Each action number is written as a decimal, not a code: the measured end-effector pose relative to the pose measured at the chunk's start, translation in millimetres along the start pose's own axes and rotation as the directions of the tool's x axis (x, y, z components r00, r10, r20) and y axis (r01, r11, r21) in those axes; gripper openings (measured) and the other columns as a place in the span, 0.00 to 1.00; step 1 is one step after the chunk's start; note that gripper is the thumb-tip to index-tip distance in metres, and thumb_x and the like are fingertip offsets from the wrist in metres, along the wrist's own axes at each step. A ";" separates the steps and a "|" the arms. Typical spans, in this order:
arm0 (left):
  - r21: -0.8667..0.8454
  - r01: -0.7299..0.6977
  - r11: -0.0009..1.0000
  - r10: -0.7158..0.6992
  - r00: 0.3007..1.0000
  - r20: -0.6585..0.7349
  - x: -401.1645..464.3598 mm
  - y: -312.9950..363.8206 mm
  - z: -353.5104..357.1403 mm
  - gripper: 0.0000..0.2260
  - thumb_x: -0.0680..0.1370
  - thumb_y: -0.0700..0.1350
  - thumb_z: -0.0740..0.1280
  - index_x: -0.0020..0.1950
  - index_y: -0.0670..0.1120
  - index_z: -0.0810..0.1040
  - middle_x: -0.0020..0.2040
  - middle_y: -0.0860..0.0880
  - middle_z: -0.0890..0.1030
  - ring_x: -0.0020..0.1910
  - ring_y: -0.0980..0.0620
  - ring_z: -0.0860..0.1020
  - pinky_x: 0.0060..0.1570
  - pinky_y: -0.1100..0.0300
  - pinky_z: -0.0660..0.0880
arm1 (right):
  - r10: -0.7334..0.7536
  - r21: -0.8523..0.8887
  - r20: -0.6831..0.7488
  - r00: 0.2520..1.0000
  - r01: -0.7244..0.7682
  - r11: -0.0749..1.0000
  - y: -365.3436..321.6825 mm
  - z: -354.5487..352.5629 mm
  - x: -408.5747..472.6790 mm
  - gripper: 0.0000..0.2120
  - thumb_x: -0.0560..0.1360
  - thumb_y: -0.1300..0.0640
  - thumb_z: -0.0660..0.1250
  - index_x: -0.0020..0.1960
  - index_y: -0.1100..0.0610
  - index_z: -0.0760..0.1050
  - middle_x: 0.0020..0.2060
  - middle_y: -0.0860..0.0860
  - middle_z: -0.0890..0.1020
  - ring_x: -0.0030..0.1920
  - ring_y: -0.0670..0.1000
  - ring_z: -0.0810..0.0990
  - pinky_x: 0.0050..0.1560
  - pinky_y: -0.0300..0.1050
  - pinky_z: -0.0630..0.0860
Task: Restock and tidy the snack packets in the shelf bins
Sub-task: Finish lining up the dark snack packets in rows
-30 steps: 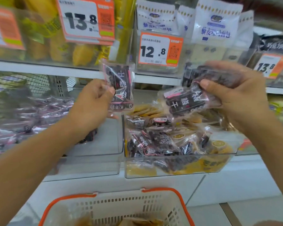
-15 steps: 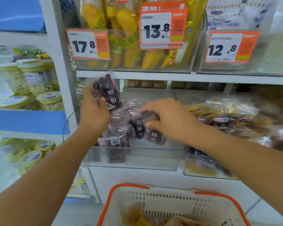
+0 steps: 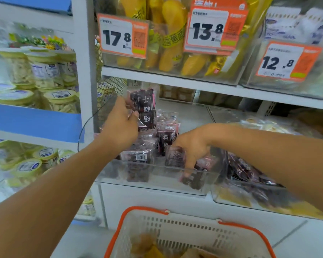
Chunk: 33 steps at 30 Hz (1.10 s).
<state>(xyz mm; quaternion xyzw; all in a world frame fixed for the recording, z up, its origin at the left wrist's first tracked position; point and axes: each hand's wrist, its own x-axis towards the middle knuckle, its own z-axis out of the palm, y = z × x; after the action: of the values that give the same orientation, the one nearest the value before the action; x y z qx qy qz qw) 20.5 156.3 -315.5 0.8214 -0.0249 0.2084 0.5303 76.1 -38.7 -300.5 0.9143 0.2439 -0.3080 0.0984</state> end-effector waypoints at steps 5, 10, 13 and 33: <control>-0.109 0.082 0.991 -0.092 0.992 -0.087 5.5 -1.2 2.9 0.06 0.84 0.40 0.58 0.59 0.49 0.67 0.49 0.55 0.75 0.46 0.54 0.76 0.41 0.59 0.73 | -0.006 -0.020 -0.013 1.000 0.006 1.000 2.1 -11.6 -5.7 0.35 0.63 0.57 0.83 0.67 0.55 0.74 0.55 0.54 0.82 0.49 0.58 0.84 0.47 0.51 0.83; -0.204 0.070 0.977 -0.111 0.974 -0.196 9.2 0.2 4.8 0.07 0.84 0.38 0.58 0.59 0.48 0.65 0.45 0.54 0.72 0.42 0.56 0.73 0.35 0.65 0.70 | 0.055 0.189 -0.260 0.964 -0.005 0.982 2.9 -25.0 -5.0 0.22 0.67 0.59 0.81 0.58 0.61 0.77 0.40 0.52 0.79 0.35 0.51 0.79 0.32 0.44 0.77; -0.245 0.016 0.969 -0.084 0.959 -0.270 9.1 3.8 6.0 0.09 0.83 0.38 0.58 0.61 0.49 0.66 0.48 0.57 0.74 0.52 0.52 0.78 0.48 0.52 0.80 | 0.173 0.275 -0.123 0.977 -0.133 0.952 7.2 -20.0 -1.7 0.21 0.68 0.62 0.80 0.56 0.62 0.74 0.43 0.61 0.82 0.28 0.52 0.79 0.35 0.51 0.84; -0.140 0.063 0.988 -0.074 0.995 -0.071 5.7 10.5 28.6 0.09 0.84 0.37 0.58 0.62 0.46 0.68 0.53 0.53 0.75 0.44 0.61 0.72 0.28 0.78 0.68 | 0.297 0.324 -0.372 0.879 -0.177 0.929 -8.3 -13.9 24.1 0.25 0.63 0.50 0.83 0.53 0.61 0.80 0.47 0.53 0.86 0.45 0.50 0.85 0.51 0.45 0.82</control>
<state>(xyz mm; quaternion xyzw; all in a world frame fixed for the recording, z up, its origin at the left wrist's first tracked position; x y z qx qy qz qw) 32.0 127.5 -314.4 0.7746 0.0093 0.2191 0.5932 95.8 -17.7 -304.5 0.9862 0.0980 -0.1239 -0.0488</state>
